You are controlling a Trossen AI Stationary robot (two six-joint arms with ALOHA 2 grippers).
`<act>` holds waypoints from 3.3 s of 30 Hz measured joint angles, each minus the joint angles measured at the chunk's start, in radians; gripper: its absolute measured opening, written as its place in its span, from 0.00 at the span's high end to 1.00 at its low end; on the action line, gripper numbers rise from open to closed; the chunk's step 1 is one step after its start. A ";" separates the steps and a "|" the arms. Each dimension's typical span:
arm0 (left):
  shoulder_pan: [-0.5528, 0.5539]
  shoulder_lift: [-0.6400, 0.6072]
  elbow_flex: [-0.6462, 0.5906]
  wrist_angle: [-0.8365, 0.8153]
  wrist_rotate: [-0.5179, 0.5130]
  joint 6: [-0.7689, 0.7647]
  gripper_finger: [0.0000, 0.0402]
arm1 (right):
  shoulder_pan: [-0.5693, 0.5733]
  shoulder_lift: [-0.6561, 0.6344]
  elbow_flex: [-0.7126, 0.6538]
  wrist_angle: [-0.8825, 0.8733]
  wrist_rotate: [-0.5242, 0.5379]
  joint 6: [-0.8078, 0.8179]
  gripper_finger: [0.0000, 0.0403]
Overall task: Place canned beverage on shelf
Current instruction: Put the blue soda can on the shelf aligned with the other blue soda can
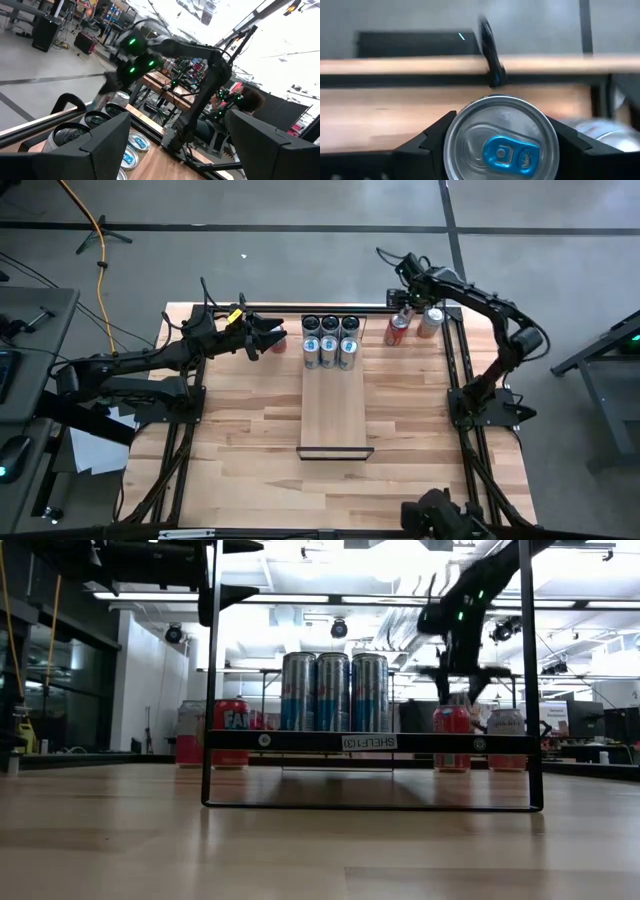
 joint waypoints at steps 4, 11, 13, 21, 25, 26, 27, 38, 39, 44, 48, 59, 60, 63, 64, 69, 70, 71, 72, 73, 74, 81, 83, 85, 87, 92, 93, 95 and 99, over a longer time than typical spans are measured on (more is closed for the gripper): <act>0.000 0.000 0.000 0.000 0.000 0.000 0.26 | 0.020 -0.127 0.059 0.005 -0.026 -0.200 0.46; 0.000 0.000 0.000 0.000 0.000 -0.002 0.26 | 0.170 -0.381 0.227 -0.218 -0.368 -0.618 0.46; 0.000 0.000 0.000 0.000 0.000 -0.001 0.26 | 0.244 -0.422 0.282 -0.351 -0.447 -0.704 0.46; 0.000 0.000 0.000 -0.001 0.000 -0.010 0.26 | 0.588 -0.474 0.293 -0.532 -0.386 -0.777 0.46; 0.000 0.000 0.000 -0.001 -0.001 -0.029 0.26 | 0.651 -0.469 0.099 -0.405 -0.255 -0.758 0.46; 0.000 0.000 0.000 -0.001 -0.001 -0.029 0.26 | 0.654 -0.469 0.033 -0.331 -0.263 -0.769 0.46; 0.000 0.000 0.000 -0.001 -0.001 -0.029 0.26 | 0.655 -0.468 -0.026 -0.257 -0.276 -0.780 0.46; 0.001 0.000 0.000 0.001 -0.019 -0.028 0.26 | 0.611 -0.338 -0.264 0.112 -0.253 -0.885 0.46; 0.001 0.000 0.000 0.001 -0.022 -0.028 0.26 | 0.608 -0.313 -0.250 0.101 -0.256 -0.887 0.46; 0.001 0.000 0.000 0.002 -0.027 -0.028 0.26 | 0.608 -0.200 -0.149 0.068 -0.285 -0.907 0.46; 0.001 0.000 0.000 0.001 -0.027 -0.028 0.26 | 0.608 -0.141 -0.063 0.016 -0.330 -0.911 0.46; 0.001 0.000 0.000 0.001 -0.027 -0.028 0.26 | 0.607 -0.051 0.015 -0.023 -0.281 -0.937 0.46; 0.001 0.000 0.000 0.001 -0.027 -0.028 0.26 | 0.607 -0.049 0.015 -0.021 -0.282 -0.937 0.46; 0.001 0.000 0.000 0.001 -0.027 -0.041 0.26 | 0.607 -0.049 0.015 -0.016 -0.287 -0.946 0.46; 0.001 0.000 0.000 0.001 -0.027 -0.044 0.26 | 0.607 -0.051 0.015 -0.012 -0.286 -0.952 0.46; 0.001 0.000 0.000 0.001 -0.027 -0.044 0.26 | 0.594 -0.052 0.014 -0.010 -0.258 -0.981 0.46; 0.001 0.000 0.000 0.001 -0.027 -0.044 0.26 | 0.592 -0.053 0.014 -0.008 -0.254 -0.985 0.46; 0.001 0.000 0.000 0.001 -0.027 -0.044 0.26 | 0.588 -0.053 0.013 -0.004 -0.251 -0.991 0.46; 0.001 0.000 0.000 0.001 -0.027 -0.044 0.26 | 0.586 -0.053 0.013 -0.001 -0.251 -0.996 0.46; 0.001 0.000 0.000 0.001 -0.027 -0.044 0.26 | 0.584 -0.053 0.013 0.003 -0.251 -0.997 0.46; 0.001 0.000 0.000 0.001 -0.027 -0.044 0.26 | 0.580 -0.053 0.013 0.006 -0.251 -0.997 0.46; 0.001 0.000 0.000 0.001 -0.027 -0.045 0.26 | 0.575 -0.053 0.012 0.029 -0.262 -0.999 0.39; 0.001 0.000 0.000 0.001 -0.027 -0.045 0.26 | 0.575 -0.054 0.013 0.050 -0.265 -0.995 0.30; 0.001 0.000 0.000 0.001 -0.027 -0.045 0.26 | 0.575 -0.056 0.013 0.057 -0.265 -0.991 0.23; 0.001 0.000 0.000 0.001 -0.027 -0.045 0.26 | 0.575 -0.056 0.013 0.062 -0.265 -0.991 0.20; 0.001 0.000 0.000 0.001 -0.027 -0.045 0.26 | 0.575 -0.056 0.013 0.063 -0.265 -0.990 0.18; 0.001 0.000 0.000 0.001 -0.027 -0.045 0.26 | 0.575 -0.056 0.013 0.063 -0.265 -0.990 0.18; 0.001 0.000 0.000 0.001 -0.027 -0.045 0.26 | 0.575 -0.056 0.013 0.062 -0.265 -0.990 0.18; 0.001 0.000 0.000 0.001 -0.027 -0.045 0.26 | 0.575 -0.056 0.013 0.061 -0.265 -0.989 0.18</act>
